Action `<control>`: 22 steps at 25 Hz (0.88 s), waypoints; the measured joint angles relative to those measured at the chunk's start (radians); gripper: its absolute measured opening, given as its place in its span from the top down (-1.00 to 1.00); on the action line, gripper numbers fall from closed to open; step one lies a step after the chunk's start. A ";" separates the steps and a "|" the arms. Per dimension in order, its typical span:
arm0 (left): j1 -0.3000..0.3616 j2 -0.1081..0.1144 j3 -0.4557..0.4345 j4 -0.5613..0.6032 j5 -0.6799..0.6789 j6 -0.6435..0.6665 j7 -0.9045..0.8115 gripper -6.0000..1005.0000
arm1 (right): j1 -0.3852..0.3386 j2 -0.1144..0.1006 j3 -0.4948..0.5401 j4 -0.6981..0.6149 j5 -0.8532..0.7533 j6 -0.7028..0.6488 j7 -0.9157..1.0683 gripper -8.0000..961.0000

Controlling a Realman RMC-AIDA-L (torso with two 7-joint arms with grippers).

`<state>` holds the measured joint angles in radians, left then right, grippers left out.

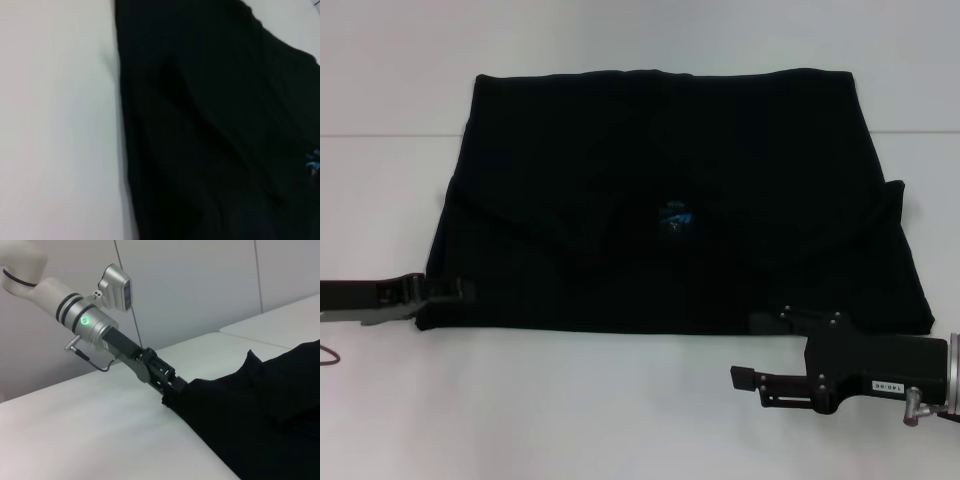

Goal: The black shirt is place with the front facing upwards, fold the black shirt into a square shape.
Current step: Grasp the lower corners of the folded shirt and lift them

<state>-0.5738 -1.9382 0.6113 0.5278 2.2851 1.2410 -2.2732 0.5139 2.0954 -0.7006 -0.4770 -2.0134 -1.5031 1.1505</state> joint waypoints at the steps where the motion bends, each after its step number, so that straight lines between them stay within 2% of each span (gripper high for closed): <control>1: 0.000 0.004 0.013 0.003 0.005 0.001 -0.013 -0.36 | 0.000 0.000 0.000 0.000 0.002 -0.001 0.000 -0.75; 10: 0.000 -0.001 0.029 0.018 0.020 -0.006 -0.004 -0.10 | 0.000 -0.003 0.001 -0.001 0.016 -0.005 0.001 -0.75; 18: -0.003 0.003 0.033 0.018 0.020 -0.008 -0.004 0.53 | 0.000 -0.006 0.001 -0.010 0.022 -0.006 0.053 -0.75; 22: -0.005 0.005 0.033 0.018 0.020 -0.008 -0.004 0.80 | 0.000 -0.019 0.000 -0.041 0.020 -0.006 0.195 -0.74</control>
<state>-0.5788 -1.9336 0.6444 0.5461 2.3056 1.2325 -2.2777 0.5137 2.0766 -0.7005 -0.5182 -1.9934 -1.5091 1.3453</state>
